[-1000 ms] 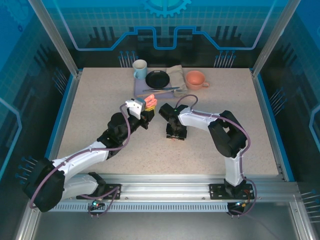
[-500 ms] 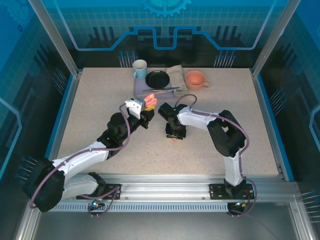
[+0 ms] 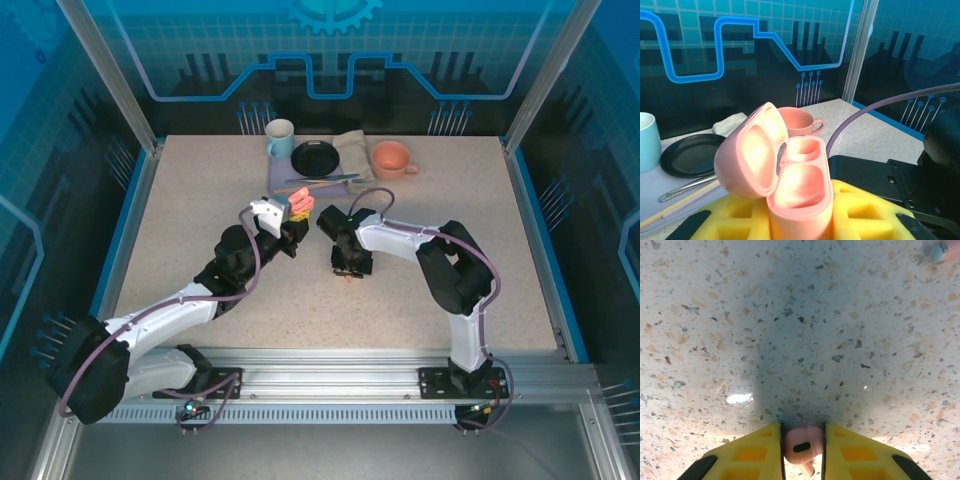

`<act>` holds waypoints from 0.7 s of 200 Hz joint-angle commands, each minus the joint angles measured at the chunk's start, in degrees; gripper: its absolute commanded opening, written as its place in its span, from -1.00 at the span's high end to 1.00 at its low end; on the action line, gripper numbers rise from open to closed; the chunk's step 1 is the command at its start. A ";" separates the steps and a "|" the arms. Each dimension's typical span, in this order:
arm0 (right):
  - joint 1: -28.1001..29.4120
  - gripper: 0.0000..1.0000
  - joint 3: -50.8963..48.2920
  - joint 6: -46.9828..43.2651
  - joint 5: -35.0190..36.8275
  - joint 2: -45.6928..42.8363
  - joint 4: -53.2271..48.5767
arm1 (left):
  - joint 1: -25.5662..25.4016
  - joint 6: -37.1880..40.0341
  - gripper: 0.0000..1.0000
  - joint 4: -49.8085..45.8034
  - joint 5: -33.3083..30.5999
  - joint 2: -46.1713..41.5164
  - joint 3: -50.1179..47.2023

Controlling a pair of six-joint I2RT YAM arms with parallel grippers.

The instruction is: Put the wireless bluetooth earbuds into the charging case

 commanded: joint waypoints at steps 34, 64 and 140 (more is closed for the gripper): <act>-0.54 0.59 -4.73 -0.45 4.52 -9.11 1.07 | 0.56 -0.38 1.00 -0.01 0.32 -0.80 -0.49; -1.53 0.59 -6.93 -1.25 5.34 -15.01 1.82 | 0.57 -1.17 1.00 0.27 0.54 -0.77 -1.20; -2.61 0.57 -6.50 -3.36 6.58 -30.71 4.53 | 0.59 -1.88 1.00 2.81 6.18 0.57 -2.43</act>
